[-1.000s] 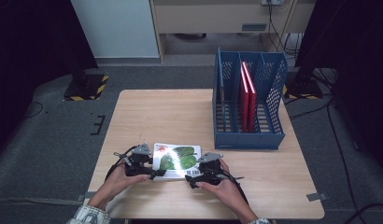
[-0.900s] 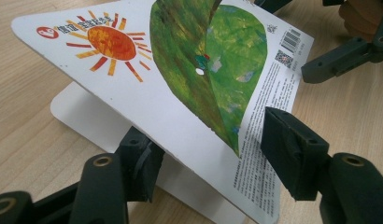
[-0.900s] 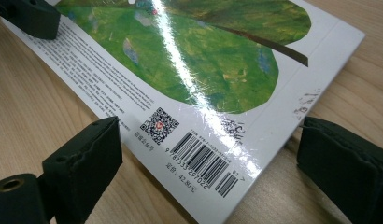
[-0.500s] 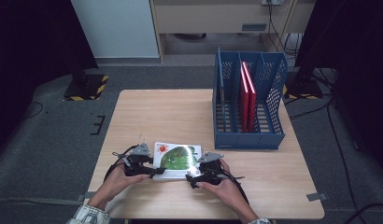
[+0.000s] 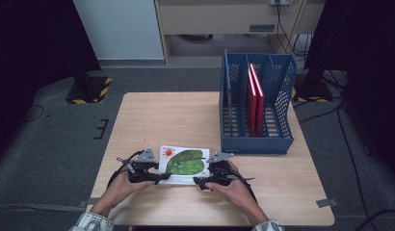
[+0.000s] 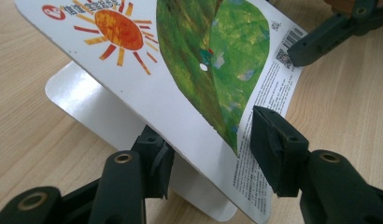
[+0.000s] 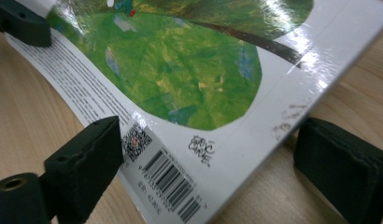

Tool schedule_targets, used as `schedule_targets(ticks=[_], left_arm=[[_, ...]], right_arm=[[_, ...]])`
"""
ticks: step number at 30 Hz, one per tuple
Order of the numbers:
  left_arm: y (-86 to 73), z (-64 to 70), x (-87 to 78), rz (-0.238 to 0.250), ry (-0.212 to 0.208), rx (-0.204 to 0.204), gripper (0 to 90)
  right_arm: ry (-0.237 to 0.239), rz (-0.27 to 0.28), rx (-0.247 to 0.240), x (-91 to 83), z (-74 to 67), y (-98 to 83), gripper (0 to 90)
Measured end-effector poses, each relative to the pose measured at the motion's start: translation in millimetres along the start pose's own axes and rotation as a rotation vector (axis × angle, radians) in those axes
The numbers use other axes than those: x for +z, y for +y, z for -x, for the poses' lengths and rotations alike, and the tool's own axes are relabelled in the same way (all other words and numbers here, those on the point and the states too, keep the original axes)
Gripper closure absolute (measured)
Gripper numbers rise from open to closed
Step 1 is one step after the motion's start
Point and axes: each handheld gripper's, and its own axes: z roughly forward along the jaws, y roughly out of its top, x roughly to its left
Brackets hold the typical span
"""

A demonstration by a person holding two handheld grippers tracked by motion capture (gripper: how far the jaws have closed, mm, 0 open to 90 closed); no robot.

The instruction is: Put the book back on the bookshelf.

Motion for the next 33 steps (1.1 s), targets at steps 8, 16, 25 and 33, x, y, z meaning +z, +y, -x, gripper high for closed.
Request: schedule_targets(ticks=[8,16,25,33], left_arm=[[-1.2,-0.5,0.6,0.001,0.005,0.001,50.6],[-0.5,-2.7,-0.5,0.036,0.040,0.004,52.1],[0.0,-4.9,-2.3,0.057,0.093,-0.003,56.6],[-0.4,-6.6,-2.4,0.058,0.134,-0.003,60.4]], right_arm=[[0.019,0.003,-0.013,-0.4,1.9,4.7,14.4],[-0.018,0.040,-0.044,-6.8,3.1,9.5,23.0],[-0.074,0.089,-0.085,-14.3,1.8,16.0,34.8],[-0.108,0.113,-0.121,-19.8,-0.6,21.3,43.5]])
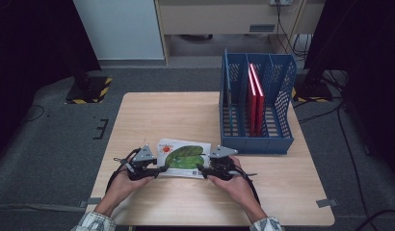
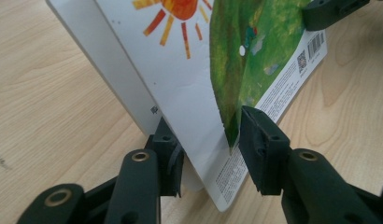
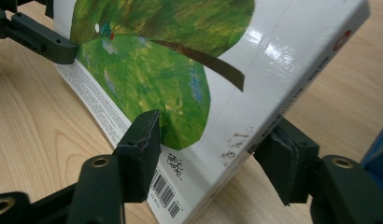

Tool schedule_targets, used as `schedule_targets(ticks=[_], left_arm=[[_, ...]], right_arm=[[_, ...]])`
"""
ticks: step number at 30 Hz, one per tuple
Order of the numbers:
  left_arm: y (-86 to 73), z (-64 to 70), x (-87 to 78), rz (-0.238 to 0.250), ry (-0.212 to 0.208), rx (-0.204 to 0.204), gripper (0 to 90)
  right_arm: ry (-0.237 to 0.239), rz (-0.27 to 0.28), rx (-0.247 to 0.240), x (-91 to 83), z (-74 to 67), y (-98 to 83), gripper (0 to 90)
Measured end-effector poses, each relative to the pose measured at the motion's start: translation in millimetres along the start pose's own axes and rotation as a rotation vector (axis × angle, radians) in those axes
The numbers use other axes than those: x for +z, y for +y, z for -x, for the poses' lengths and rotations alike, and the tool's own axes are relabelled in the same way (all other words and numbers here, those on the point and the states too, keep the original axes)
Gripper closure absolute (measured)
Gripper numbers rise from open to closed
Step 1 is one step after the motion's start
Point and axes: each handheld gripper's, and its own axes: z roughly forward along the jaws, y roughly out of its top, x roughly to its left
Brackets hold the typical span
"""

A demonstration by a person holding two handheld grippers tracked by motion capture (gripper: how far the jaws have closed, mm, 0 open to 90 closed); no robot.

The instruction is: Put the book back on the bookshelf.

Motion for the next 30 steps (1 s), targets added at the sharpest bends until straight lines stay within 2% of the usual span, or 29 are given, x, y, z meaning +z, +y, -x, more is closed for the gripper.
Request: schedule_targets(ticks=[5,15,30], left_arm=[[-1.1,0.0,0.2,0.004,0.006,0.006,62.1],[-5.1,3.1,-2.5,0.008,0.004,0.027,61.3],[-11.2,9.7,-5.0,0.008,0.016,0.028,61.2]], right_arm=[[-0.013,0.012,-0.011,-2.0,-0.2,2.7,46.3],[0.004,0.025,-0.034,-10.4,-3.4,1.6,50.4],[0.038,0.063,-0.065,-23.4,-11.8,9.8,47.6]])
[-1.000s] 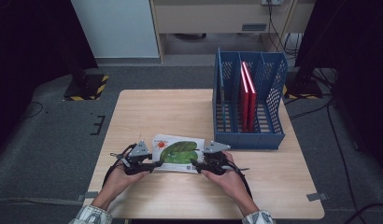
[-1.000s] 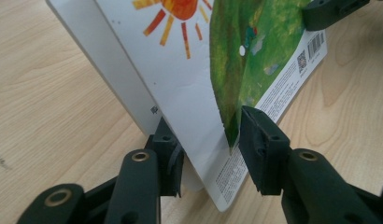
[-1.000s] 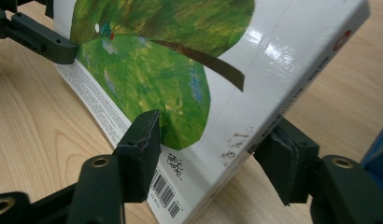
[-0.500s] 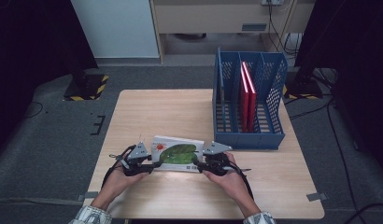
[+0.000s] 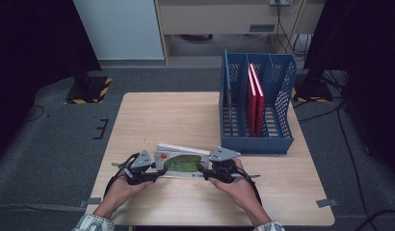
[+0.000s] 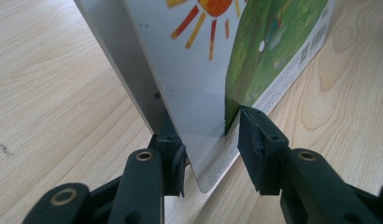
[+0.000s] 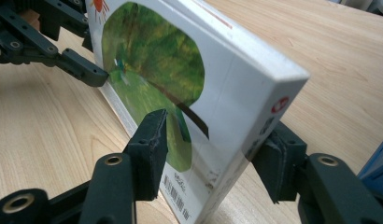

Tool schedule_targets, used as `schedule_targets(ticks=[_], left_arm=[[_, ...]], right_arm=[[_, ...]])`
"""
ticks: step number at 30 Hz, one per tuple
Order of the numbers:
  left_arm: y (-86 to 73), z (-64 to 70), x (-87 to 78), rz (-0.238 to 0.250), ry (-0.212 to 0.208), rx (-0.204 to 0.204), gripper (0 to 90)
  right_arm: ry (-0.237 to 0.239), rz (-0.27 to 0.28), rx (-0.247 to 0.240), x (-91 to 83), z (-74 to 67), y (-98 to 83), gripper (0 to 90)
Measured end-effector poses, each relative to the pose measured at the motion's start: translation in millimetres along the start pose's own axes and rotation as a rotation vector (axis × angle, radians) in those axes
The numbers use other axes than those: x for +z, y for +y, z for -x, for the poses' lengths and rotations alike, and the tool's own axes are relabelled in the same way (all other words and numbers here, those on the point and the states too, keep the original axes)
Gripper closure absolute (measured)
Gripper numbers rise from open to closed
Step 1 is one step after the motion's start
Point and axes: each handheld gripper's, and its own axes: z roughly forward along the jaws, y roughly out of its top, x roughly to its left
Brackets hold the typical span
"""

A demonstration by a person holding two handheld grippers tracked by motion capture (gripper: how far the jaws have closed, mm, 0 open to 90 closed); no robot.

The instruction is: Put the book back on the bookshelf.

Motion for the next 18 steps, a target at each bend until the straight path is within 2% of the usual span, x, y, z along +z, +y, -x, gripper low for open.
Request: schedule_targets(ticks=[12,18], left_arm=[[-1.0,0.8,2.4,-0.003,0.004,-0.022,56.7],[-0.6,1.1,2.5,-0.006,0.006,-0.027,53.9]], right_arm=[[0.054,0.012,-0.068,-10.1,-6.5,16.3,47.1],[0.073,0.006,-0.107,-8.7,-12.4,26.4,46.8]])
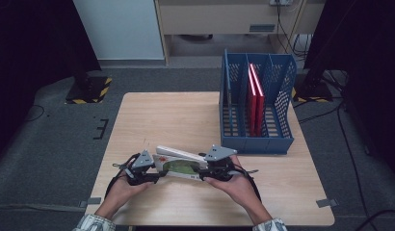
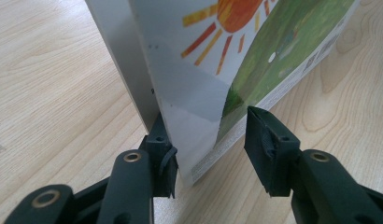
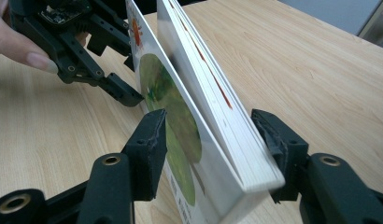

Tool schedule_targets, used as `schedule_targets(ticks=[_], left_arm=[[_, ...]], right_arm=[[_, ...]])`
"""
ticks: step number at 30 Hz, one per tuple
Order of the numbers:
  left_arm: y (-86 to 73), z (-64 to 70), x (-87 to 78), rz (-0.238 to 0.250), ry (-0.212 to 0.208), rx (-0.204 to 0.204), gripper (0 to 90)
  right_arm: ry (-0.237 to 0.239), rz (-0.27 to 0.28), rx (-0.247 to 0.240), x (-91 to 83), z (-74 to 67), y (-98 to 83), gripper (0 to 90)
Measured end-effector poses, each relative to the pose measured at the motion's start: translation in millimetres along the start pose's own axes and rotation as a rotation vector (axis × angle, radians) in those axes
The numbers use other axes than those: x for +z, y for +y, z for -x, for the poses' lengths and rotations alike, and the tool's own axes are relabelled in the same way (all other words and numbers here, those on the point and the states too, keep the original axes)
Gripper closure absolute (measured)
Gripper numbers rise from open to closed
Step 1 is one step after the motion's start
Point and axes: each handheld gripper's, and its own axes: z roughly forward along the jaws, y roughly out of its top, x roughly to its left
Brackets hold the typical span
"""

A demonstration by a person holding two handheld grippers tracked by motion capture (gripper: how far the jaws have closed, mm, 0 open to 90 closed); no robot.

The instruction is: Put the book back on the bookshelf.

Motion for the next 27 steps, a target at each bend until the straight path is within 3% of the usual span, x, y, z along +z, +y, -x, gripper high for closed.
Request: schedule_targets(ticks=[14,27], left_arm=[[-3.1,-10.8,-11.9,0.026,0.051,-0.053,43.6],[-3.1,-13.5,-15.9,0.034,0.067,-0.058,41.5]], right_arm=[[0.026,-0.011,-0.020,6.7,-5.0,4.8,49.3],[0.042,-0.020,-0.037,9.4,-7.0,8.4,52.3]])
